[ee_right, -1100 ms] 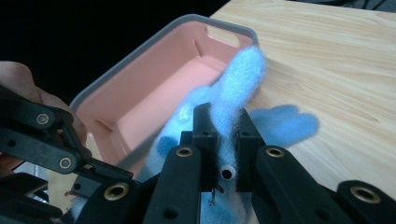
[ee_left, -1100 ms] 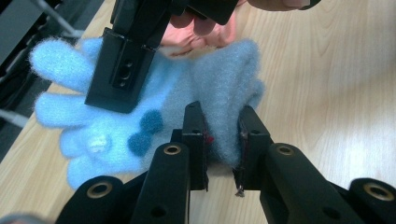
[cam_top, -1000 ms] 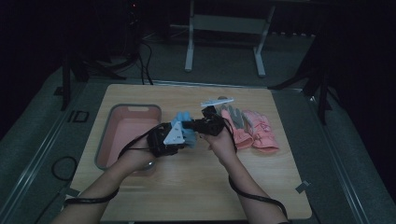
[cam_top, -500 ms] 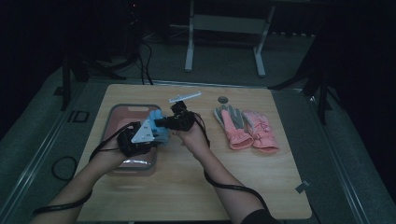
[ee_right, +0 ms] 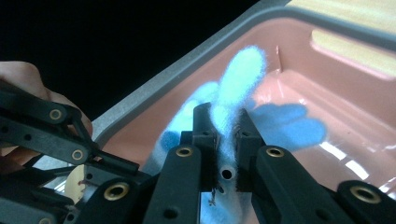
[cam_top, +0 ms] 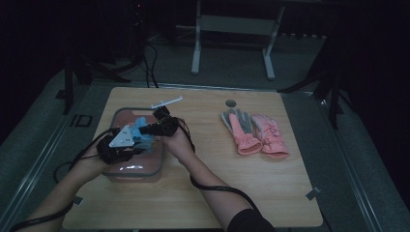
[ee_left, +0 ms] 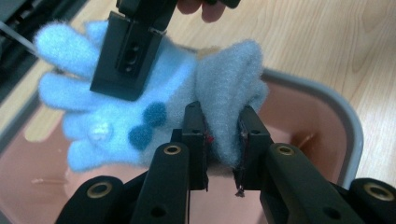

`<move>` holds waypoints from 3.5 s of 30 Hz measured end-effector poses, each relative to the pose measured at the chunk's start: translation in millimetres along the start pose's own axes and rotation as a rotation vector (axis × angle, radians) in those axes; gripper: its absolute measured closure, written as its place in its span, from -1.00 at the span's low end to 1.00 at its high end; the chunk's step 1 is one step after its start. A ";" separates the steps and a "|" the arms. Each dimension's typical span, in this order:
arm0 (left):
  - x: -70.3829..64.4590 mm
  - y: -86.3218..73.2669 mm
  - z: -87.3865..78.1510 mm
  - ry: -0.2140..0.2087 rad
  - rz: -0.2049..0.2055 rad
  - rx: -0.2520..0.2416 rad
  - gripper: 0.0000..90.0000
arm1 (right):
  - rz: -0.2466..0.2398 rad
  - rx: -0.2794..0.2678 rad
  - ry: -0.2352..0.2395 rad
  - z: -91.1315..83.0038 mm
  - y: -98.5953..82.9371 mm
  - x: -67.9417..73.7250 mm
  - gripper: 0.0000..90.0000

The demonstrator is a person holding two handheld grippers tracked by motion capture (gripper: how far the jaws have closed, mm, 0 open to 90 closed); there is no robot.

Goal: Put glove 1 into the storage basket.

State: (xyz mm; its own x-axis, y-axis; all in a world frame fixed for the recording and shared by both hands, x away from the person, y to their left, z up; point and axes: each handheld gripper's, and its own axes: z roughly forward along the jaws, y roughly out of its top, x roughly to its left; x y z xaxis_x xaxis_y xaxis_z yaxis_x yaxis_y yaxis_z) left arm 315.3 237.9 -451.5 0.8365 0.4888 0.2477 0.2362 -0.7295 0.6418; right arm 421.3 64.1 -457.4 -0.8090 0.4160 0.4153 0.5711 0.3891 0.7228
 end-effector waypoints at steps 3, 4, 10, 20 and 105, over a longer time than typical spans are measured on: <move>0.3 -4.6 8.4 -0.011 0.003 0.019 0.72 | 0.007 0.016 -0.003 6.1 -3.5 -3.2 0.86; 0.6 -5.9 11.3 -0.013 0.005 0.024 0.72 | 0.011 0.021 -0.005 8.4 -5.0 -4.4 0.86; 5.5 -9.0 25.6 -0.040 0.009 0.078 0.72 | 0.020 0.083 -0.051 21.6 -10.0 -14.5 0.85; 13.3 -6.6 52.9 -0.084 0.013 0.184 0.71 | 0.026 0.184 -0.119 30.1 -7.5 -16.9 0.27; -132.8 66.7 124.7 -0.344 -0.193 -0.125 -0.68 | -0.091 -0.024 -0.246 -197.4 -161.4 -80.7 -0.69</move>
State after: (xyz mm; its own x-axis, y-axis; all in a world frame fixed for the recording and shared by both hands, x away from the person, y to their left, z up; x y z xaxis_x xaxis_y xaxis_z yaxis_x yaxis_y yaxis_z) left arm 281.7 64.6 -532.1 0.9043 0.4068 -0.1294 0.3607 -0.5658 0.7415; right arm 367.0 -194.5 -498.5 -0.7971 0.5688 0.2029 0.4914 0.4157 0.7653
